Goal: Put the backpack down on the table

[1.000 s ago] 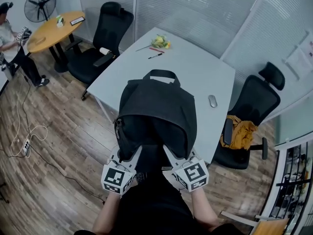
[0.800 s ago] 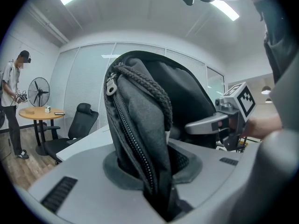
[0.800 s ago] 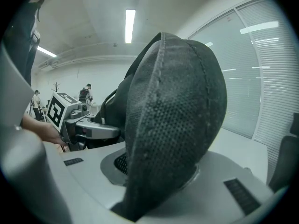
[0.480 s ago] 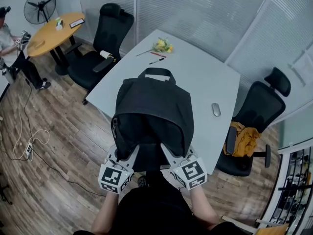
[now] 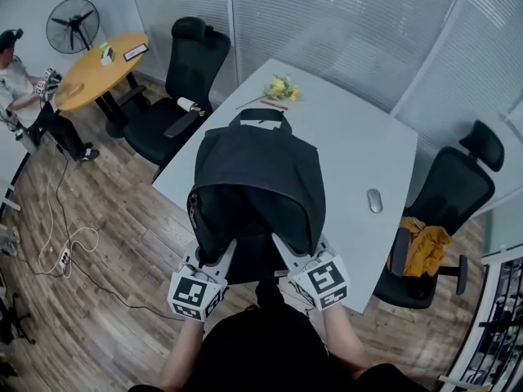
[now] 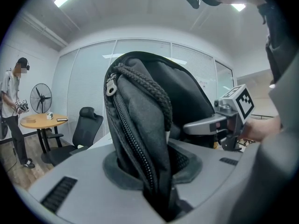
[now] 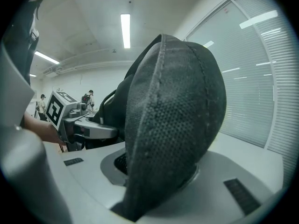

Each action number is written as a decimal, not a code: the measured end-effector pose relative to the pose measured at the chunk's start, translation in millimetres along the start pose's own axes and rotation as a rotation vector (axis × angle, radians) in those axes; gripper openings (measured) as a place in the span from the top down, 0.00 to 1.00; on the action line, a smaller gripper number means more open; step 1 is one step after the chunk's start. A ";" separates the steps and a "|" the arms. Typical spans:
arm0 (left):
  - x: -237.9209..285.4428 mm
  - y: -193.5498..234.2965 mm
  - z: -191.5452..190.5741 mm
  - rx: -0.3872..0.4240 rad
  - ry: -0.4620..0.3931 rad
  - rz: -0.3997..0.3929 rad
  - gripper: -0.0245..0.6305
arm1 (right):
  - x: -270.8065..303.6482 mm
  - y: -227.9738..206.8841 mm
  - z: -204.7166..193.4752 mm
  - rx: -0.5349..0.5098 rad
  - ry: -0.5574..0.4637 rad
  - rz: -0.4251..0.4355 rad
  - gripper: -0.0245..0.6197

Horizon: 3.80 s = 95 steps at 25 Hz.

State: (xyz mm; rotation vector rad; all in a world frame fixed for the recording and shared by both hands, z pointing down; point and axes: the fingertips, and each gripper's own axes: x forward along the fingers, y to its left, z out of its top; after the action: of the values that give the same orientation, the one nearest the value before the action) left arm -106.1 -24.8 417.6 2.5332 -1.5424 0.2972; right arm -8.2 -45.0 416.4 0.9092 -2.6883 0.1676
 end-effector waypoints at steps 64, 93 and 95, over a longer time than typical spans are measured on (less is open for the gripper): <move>178.2 133.1 -76.1 -0.211 0.209 0.111 0.78 | 197.9 -146.2 -49.8 0.038 0.210 0.166 0.73; 245.5 211.5 -117.8 -0.411 0.340 0.026 0.74 | 300.1 -195.3 -86.2 0.158 0.432 0.165 0.68; 249.9 216.1 -120.8 -0.419 0.349 0.024 0.73 | 306.1 -198.1 -89.6 0.180 0.454 0.174 0.69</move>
State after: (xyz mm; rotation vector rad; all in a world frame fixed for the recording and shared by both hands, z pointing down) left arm -196.8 -308.7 604.6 2.0190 -1.3365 0.3536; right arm -97.3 -359.7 600.8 0.5918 -2.3456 0.5870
